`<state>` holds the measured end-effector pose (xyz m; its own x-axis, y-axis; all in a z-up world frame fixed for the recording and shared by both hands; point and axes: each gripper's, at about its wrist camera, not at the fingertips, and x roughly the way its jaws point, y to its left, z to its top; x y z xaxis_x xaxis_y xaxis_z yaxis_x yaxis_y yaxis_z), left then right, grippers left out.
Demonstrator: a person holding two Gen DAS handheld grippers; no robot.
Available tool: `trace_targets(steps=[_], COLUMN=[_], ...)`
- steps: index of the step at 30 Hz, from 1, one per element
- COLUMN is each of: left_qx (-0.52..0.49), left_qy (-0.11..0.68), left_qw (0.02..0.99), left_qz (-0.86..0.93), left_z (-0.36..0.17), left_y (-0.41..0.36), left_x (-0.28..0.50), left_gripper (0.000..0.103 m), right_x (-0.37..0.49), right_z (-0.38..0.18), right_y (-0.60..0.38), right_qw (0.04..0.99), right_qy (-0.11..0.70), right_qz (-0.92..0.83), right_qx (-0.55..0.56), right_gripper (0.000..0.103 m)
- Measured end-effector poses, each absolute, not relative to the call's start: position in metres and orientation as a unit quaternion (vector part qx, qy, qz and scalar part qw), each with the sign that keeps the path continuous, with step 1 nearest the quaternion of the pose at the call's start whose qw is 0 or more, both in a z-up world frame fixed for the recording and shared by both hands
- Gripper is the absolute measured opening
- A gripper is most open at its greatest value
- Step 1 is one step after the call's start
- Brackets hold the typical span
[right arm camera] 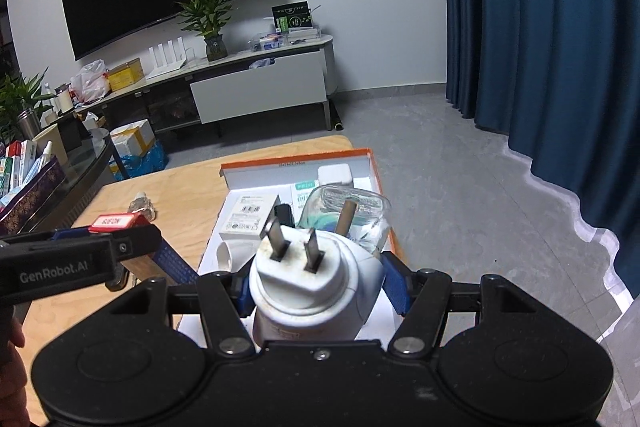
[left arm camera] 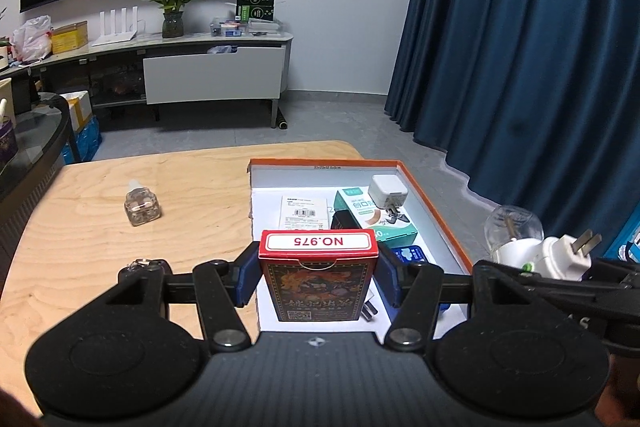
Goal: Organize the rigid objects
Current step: 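Carry the card deck and white diffuser over the box lid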
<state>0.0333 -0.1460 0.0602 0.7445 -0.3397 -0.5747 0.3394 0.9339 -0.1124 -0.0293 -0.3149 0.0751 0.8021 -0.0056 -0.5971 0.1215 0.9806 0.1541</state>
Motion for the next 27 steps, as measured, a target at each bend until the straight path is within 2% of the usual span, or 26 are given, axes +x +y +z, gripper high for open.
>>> trace_targets(steps=[27], left_qx=[0.008], left_qy=[0.304], left_qw=[0.935], left_qz=[-0.18], left_z=[0.065], left_y=[-0.151], left_x=[0.01], left_gripper=[0.059], right_x=[-0.039], right_z=[0.072], right_y=[-0.308], right_qw=[0.943], right_qy=[0.32], right_qz=[-0.022], right_qx=[0.093], right_gripper=[0.073])
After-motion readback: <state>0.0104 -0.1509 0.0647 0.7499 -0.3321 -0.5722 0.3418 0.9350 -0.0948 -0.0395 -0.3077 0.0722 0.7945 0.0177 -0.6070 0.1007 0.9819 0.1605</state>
